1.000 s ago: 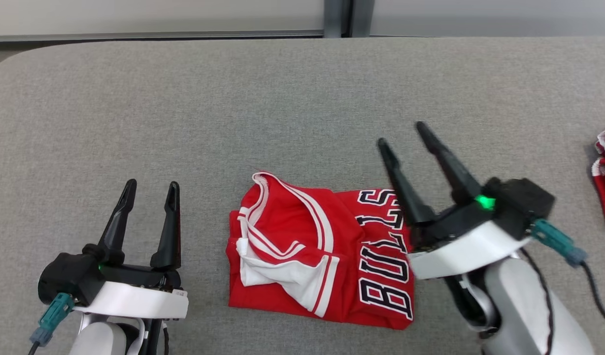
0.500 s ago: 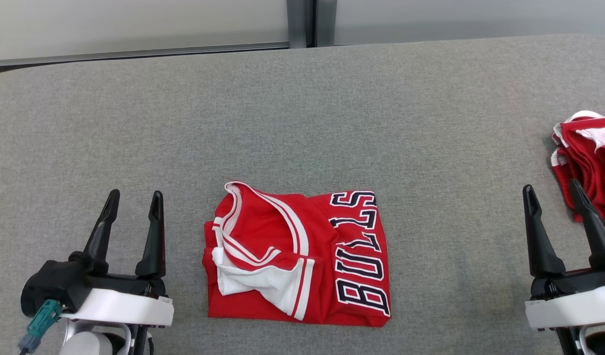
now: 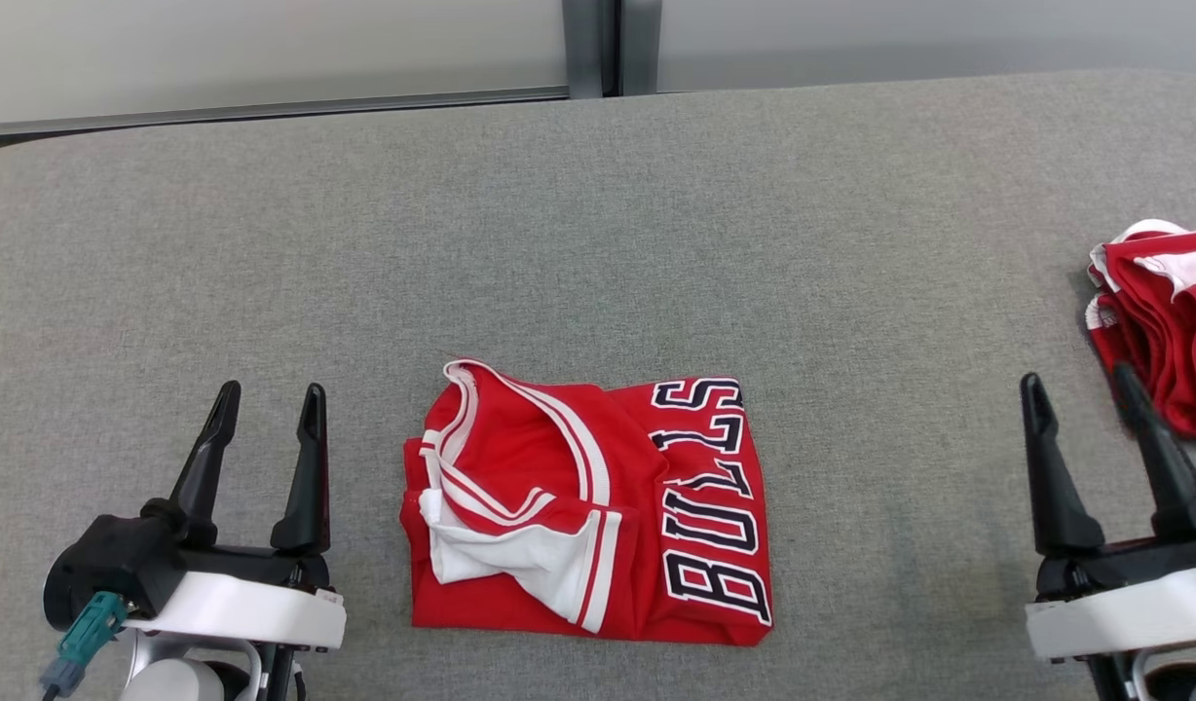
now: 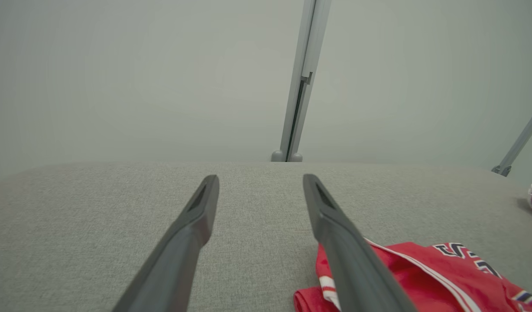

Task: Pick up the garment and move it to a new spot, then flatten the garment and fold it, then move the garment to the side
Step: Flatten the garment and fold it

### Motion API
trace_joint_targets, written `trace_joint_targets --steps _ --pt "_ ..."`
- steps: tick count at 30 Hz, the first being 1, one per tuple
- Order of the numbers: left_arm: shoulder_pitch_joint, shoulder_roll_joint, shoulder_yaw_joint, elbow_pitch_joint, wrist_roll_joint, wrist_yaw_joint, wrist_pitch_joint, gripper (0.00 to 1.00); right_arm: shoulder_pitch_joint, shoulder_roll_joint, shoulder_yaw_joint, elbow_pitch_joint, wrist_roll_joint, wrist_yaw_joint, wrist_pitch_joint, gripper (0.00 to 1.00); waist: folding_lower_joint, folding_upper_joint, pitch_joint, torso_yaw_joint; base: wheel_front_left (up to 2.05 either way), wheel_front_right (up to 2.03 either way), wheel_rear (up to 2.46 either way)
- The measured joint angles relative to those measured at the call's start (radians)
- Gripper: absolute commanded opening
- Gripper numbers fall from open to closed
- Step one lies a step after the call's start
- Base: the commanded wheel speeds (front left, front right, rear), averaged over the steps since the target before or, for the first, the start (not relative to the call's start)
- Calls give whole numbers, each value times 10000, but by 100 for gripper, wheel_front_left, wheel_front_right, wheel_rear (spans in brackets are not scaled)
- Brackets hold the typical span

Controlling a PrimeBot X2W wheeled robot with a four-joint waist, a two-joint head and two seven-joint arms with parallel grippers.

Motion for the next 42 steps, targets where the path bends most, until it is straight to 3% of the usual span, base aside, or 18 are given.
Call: trace_joint_targets --steps 1,2,3,14,29,34,39,40,41,42 --pt "-4 4 -17 -21 0 0 4 100 1 17 115 88 23 0 54 100 0 0 3 22 0 0 0" --pt "-14 12 -42 -38 0 -2 12 100 5 25 311 247 21 0 192 40 0 0 12 49 0 0 0" --pt "-39 13 -77 -50 0 -4 21 100 17 40 587 426 56 0 222 0 0 0 20 95 0 0 0" --pt "-504 -222 -481 4 19 -88 -104 100 -1074 646 4683 3191 1152 0 161 0 0 0 303 934 0 0 0" --pt "-1252 -506 -523 326 -12 -278 -307 100 -3177 763 7892 4583 2529 -6 1273 0 0 0 1052 1628 0 0 0" --pt "-1255 -554 -466 441 -36 -314 -324 100 -3568 500 8184 4142 2165 -2 1212 0 0 0 1068 1645 0 0 0" --pt "-1203 -550 -299 502 -21 -355 -324 100 -3572 84 7361 2654 1783 0 1126 0 0 0 905 1343 0 0 0" --pt "-1188 -545 -305 525 2 -355 -324 100 -3446 12 7076 2410 1753 0 1108 19 0 0 859 1291 0 0 0" --pt "-1169 -527 -284 545 10 -353 -326 100 -3288 -31 6698 2150 1666 0 1001 45 0 0 808 1238 0 0 0" --pt "-1134 -506 -274 554 29 -349 -326 100 -3122 -65 6305 1879 1630 0 947 95 0 0 747 1187 0 0 0"
